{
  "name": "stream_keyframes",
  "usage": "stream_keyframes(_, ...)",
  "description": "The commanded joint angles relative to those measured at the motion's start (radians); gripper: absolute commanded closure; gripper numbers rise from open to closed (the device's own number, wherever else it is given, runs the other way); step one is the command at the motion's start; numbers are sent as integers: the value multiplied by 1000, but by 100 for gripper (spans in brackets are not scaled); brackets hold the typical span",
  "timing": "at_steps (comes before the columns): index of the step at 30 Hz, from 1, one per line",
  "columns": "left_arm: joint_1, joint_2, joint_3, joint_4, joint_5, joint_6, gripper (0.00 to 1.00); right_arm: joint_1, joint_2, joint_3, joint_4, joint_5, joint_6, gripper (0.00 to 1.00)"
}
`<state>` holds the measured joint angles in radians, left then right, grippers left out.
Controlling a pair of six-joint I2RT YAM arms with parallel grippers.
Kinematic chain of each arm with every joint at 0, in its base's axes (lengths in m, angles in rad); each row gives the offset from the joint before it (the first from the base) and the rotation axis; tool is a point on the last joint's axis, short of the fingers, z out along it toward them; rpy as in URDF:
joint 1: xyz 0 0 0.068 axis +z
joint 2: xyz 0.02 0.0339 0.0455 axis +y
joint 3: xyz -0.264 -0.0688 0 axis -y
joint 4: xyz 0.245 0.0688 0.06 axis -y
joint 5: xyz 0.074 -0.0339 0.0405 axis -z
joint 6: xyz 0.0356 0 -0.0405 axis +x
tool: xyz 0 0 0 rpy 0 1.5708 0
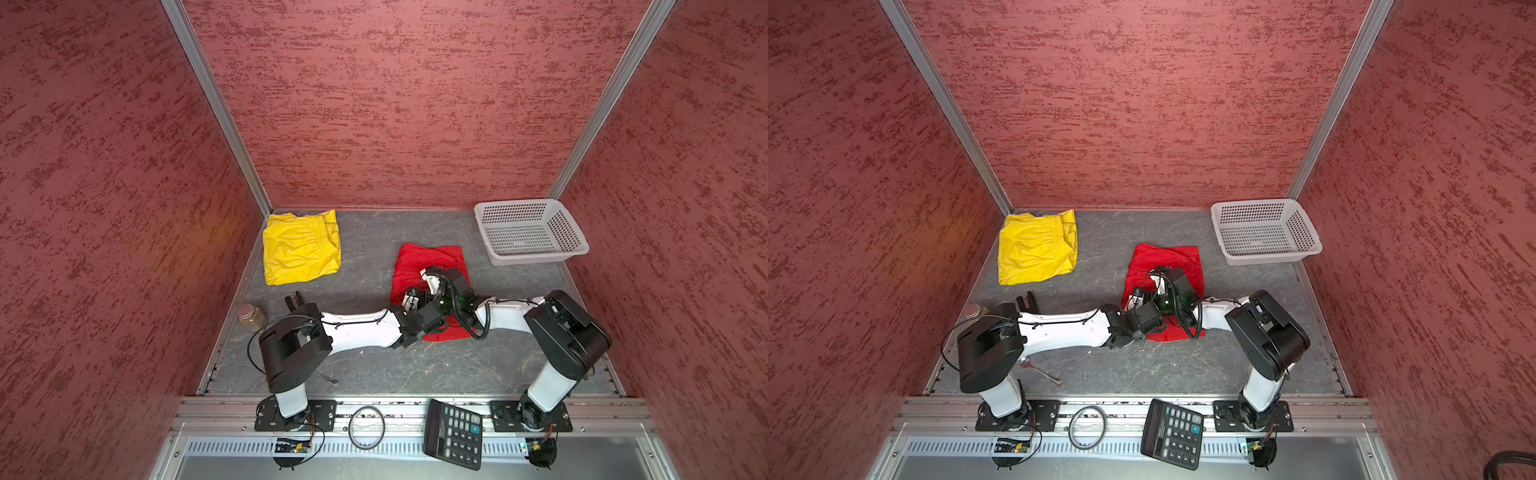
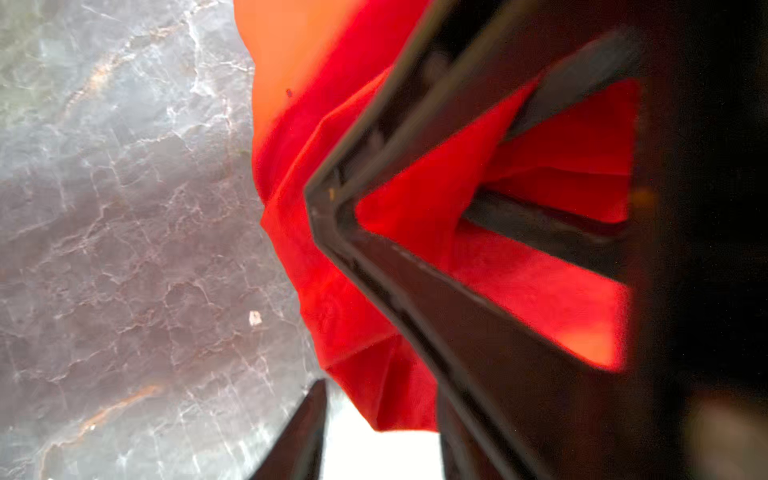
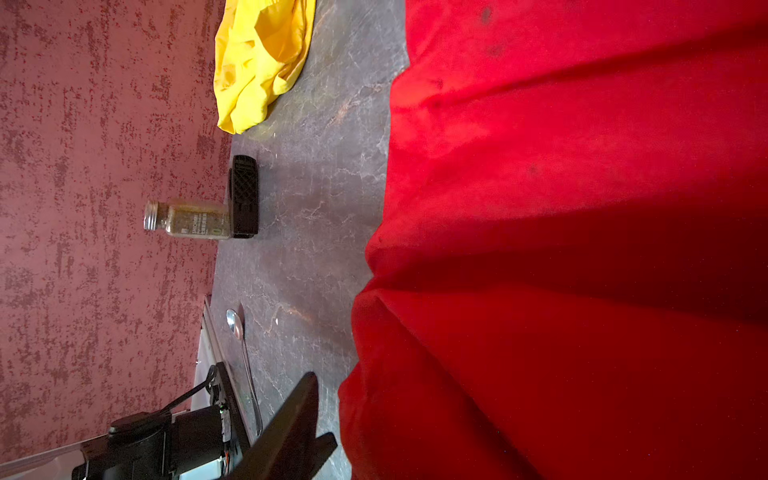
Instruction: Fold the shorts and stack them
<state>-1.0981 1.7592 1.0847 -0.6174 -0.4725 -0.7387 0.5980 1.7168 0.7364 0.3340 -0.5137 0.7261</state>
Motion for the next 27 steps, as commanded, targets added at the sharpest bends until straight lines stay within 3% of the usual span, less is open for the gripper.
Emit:
stream_keyframes(1, 0, 30, -12, 27, -17, -7, 68, -9, 2, 39, 13, -25, -2, 48)
stream_keyframes(12, 31, -7, -88, 80, 5, -20, 100, -32, 8, 32, 15, -23, 16, 48)
stream_keyframes(27, 37, -235, -405, 268, 176, -187, 100, -58, 32, 47, -42, 12, -3, 48)
